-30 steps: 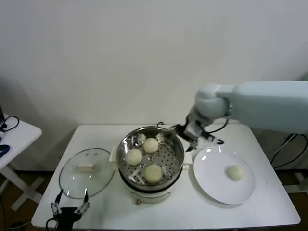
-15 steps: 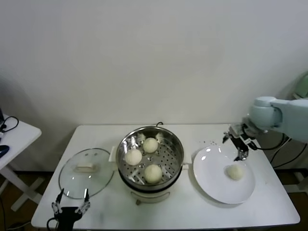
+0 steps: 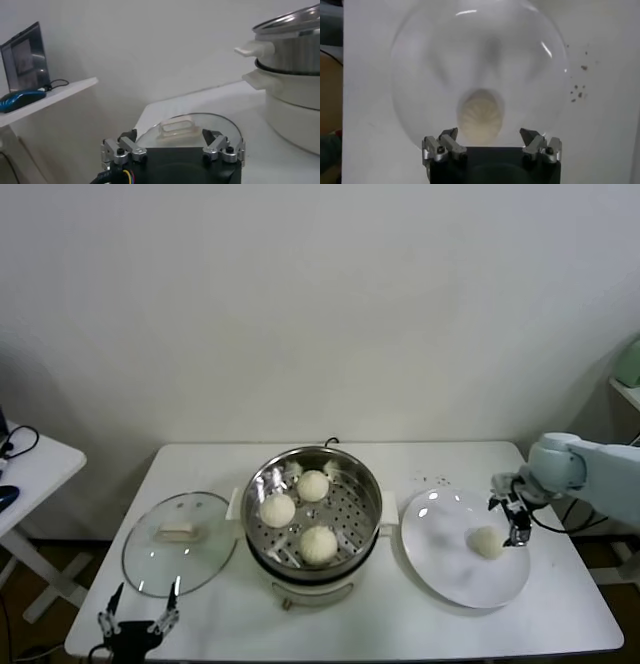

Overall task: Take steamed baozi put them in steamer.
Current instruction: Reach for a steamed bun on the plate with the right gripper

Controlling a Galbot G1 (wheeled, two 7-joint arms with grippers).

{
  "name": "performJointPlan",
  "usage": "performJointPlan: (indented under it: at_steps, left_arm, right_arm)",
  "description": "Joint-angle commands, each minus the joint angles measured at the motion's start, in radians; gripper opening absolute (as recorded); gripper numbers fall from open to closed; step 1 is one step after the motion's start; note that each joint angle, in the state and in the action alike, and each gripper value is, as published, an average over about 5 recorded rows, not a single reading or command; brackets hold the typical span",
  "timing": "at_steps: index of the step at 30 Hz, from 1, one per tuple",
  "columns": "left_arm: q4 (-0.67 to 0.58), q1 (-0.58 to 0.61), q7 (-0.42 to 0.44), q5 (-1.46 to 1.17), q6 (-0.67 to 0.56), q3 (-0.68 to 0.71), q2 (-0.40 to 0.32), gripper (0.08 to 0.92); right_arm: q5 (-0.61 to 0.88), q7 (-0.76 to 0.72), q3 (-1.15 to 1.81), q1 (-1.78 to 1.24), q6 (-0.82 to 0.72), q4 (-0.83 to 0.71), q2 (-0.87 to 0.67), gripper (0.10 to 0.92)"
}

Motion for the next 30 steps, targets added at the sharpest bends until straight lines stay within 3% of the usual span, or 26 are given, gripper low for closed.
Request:
performJointPlan:
  at_steps: [1, 20, 23, 30]
  left_arm:
    - [-0.001, 0.005, 0.0, 0.003, 0.001, -0.009, -0.004, 0.823]
    - [0.007, 0.001, -0.003, 0.01, -0.001, -0.008, -0.004, 0.823]
    - [0.009, -0.001, -0.004, 0.01, -0.001, -0.007, -0.003, 0.823]
    - [0.007, -0.004, -0.003, 0.011, 0.0, -0.001, -0.001, 0.823]
  right_arm:
    - [-0.083, 0.004, 0.213, -0.277, -0.025, -0.089, -0.013, 0.823]
    - [-0.108, 0.013, 0.299, -0.301, 0.002, -0.109, 0.019, 0.806]
    - [-0.107, 0.012, 0.283, -0.276, 0.005, -0.098, 0.013, 0.769]
    - [-0.113, 0.012, 0.27, -0.244, 0.008, -0.071, -0.002, 0.586]
